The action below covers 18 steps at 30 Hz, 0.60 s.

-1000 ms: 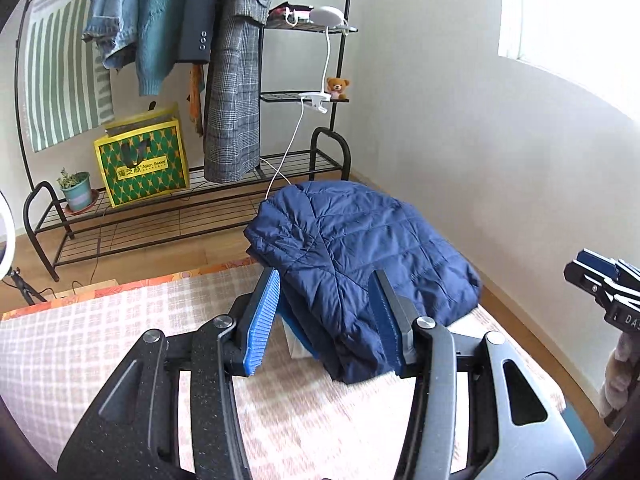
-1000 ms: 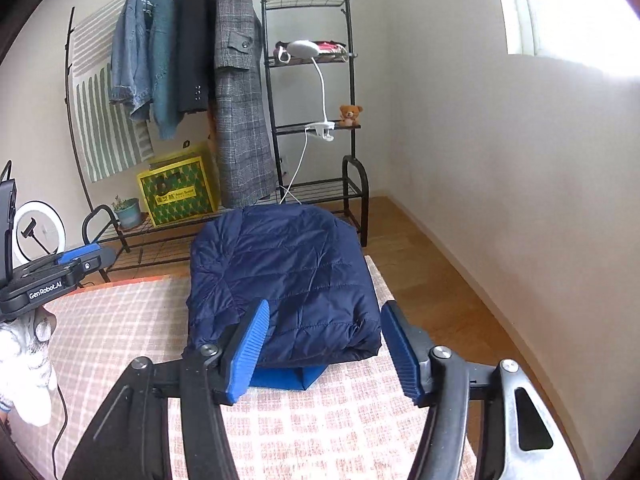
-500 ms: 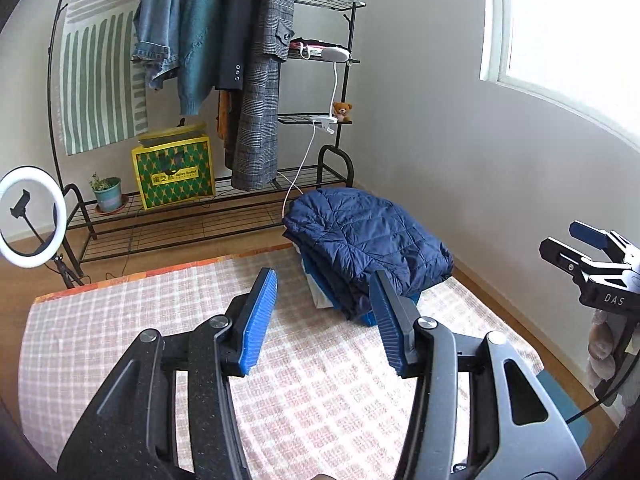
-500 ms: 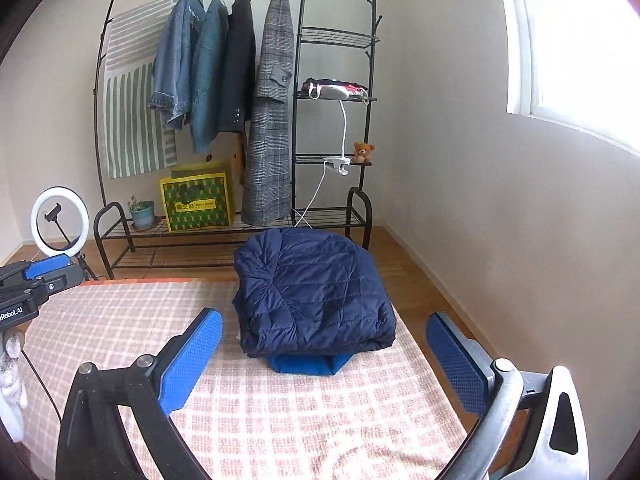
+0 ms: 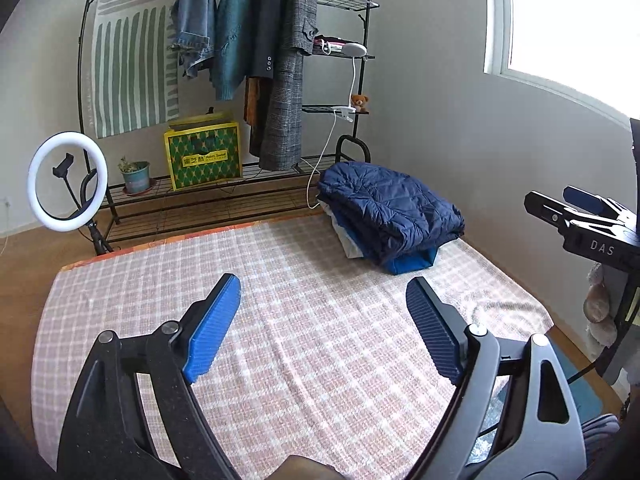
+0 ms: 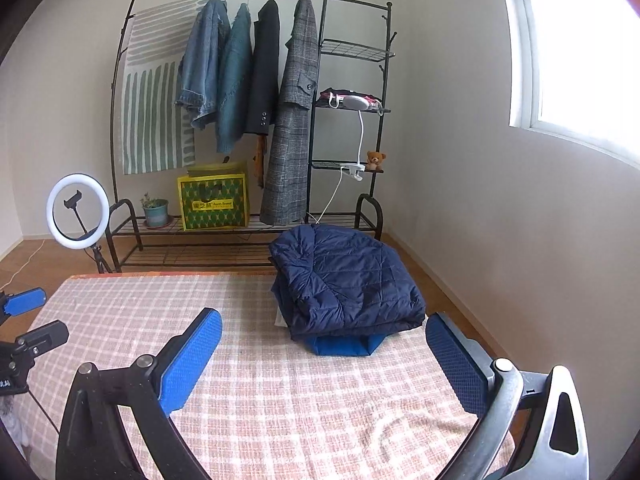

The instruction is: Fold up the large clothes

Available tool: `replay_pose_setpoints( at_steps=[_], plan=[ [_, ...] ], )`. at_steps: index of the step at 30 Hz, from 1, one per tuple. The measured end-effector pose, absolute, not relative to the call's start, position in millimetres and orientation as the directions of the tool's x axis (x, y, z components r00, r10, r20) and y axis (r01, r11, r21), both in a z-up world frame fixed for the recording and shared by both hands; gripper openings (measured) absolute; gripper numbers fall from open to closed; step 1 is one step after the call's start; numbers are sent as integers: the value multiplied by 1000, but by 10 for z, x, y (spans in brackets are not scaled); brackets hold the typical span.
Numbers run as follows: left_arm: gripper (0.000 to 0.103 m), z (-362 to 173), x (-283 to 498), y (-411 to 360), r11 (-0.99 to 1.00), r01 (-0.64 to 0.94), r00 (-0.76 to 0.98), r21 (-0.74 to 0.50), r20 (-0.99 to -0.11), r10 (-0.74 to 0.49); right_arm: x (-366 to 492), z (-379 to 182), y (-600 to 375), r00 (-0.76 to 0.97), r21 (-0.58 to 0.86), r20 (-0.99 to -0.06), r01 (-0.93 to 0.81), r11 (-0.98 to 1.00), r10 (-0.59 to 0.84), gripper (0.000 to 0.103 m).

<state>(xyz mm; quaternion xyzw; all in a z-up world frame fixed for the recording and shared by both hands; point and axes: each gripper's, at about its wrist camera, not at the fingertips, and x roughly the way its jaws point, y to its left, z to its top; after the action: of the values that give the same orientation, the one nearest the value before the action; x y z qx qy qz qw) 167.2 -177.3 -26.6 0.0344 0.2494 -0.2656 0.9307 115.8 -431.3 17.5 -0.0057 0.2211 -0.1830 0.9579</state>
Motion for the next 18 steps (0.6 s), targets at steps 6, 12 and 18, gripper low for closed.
replay_pose_setpoints(
  at_steps=[6,12,18],
  plan=[
    [97,-409,1514,-1582,872,484,758,-69,-465,-458,1136,13,-4075,847,-59,-401,357,932,-349,103],
    [103,-472,1465,-1503,884,467,784,-14,-456,-421,1131,-108,-3916,858,-97,-365,351,931,-361,103],
    [103,-617,1514,-1448,900,434,785,-43,-471,-401,1126,-228,-3980,869,-46,-347,361,932,-354,103]
  ],
)
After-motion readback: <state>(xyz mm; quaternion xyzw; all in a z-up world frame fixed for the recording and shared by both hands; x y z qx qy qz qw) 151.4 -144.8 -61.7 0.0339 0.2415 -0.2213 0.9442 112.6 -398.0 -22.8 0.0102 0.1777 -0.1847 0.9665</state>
